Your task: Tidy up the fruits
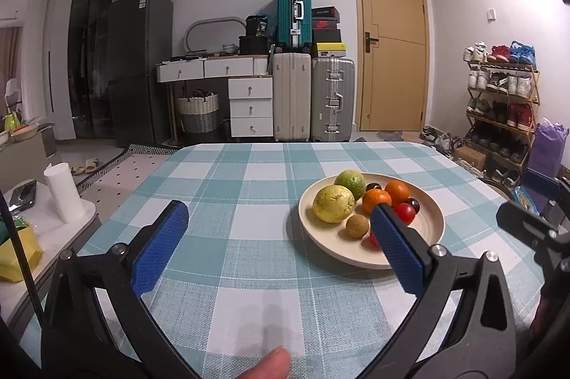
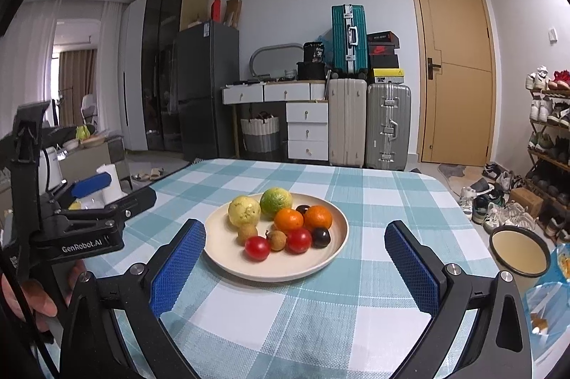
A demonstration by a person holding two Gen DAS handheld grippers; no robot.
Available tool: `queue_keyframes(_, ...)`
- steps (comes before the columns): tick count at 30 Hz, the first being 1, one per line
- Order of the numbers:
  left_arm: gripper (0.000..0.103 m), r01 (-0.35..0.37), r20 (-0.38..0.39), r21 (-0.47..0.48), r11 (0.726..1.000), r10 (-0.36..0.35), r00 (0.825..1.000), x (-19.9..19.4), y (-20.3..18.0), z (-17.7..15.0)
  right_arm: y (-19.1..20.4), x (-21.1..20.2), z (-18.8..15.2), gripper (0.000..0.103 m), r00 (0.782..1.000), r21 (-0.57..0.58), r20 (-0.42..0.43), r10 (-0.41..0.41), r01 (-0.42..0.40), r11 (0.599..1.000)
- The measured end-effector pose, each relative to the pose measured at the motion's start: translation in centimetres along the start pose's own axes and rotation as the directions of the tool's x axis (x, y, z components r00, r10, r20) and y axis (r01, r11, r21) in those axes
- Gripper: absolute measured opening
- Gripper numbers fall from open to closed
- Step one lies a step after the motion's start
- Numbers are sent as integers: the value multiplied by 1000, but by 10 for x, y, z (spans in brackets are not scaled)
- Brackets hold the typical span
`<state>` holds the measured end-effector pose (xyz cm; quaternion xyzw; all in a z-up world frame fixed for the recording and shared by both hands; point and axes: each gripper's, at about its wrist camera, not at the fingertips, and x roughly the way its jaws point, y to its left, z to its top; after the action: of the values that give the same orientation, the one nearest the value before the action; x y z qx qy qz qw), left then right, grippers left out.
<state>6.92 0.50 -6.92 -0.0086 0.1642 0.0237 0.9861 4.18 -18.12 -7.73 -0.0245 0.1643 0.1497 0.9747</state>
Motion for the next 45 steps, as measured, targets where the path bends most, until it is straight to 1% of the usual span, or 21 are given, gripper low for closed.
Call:
queue_keyframes(2, 102, 2, 7, -1, 1000, -2, 1000, -2, 1, 0, 2, 1, 0, 103, 1000, -15, -8, -1, 1, 1000)
queue_keyframes(5, 102, 3, 12, -2, 1000, -3, 1000, -3, 1, 0, 1, -1, -1, 103, 1000, -10, 4, 0, 0, 1000)
queue_keyframes(11, 102, 6, 11, 0, 1000, -6, 1000, -4, 1, 0, -1, -6, -1, 103, 1000, -12, 4, 2, -2, 1000)
queue_keyframes(45, 102, 5, 13, -1, 1000, -5, 1000, -4, 1, -1, -1, -6, -1, 103, 1000, -12, 2, 8, -8, 1000)
